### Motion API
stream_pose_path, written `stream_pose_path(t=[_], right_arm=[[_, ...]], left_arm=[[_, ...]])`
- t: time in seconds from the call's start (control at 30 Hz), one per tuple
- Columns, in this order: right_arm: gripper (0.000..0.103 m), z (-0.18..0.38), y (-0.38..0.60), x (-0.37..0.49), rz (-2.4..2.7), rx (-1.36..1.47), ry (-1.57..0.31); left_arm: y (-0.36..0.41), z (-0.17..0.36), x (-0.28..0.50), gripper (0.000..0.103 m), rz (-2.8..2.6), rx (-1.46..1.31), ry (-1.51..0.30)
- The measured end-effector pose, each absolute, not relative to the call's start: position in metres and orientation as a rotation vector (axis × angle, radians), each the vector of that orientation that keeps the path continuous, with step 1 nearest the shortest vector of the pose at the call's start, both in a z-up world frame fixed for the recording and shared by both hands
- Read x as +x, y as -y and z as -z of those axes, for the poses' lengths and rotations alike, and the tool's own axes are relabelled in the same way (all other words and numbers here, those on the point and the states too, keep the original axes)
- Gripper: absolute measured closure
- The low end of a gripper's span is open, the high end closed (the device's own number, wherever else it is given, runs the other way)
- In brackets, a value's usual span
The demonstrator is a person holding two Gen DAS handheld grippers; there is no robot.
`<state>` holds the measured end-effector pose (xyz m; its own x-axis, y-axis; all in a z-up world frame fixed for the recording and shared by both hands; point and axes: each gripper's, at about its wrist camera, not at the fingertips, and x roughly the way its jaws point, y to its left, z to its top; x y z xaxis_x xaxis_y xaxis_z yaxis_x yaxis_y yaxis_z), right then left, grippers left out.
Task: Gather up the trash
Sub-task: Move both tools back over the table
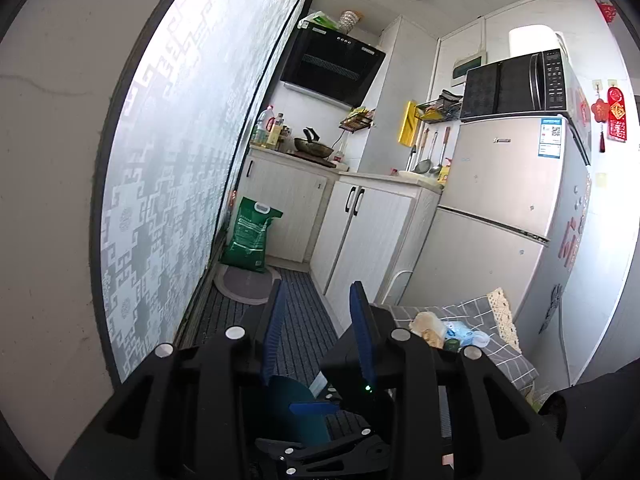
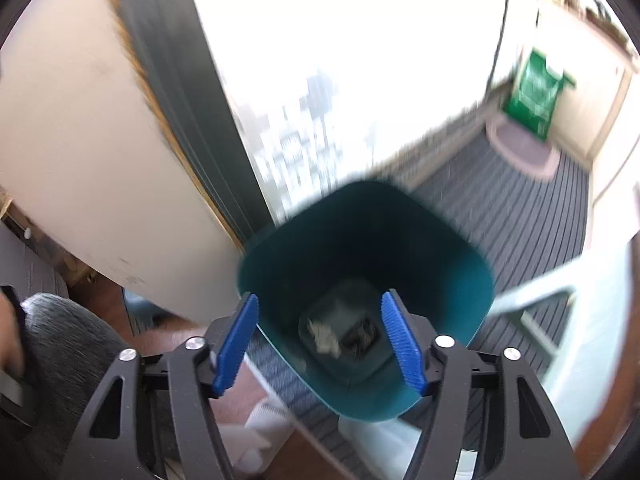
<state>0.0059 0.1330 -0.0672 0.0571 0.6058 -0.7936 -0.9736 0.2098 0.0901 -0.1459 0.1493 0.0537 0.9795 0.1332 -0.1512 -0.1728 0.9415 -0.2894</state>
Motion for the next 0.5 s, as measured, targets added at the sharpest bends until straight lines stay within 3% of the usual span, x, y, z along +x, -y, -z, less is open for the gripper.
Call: stream_pose_path(t=[0.3, 0.5], right_arm=[[0.044, -0.007, -0.084, 0.027, -1.195, -0.471, -0.627], [0.044, -0.034, -0.023, 0.075, -1.097, -0.331, -0.587]], left_arm=[[-0.139, -0.069, -0.152, 0.064, -0.085, -0.360, -0.012], [-0.115, -0.071, -0.132, 0.062, -0.036, -0.338, -0.044]])
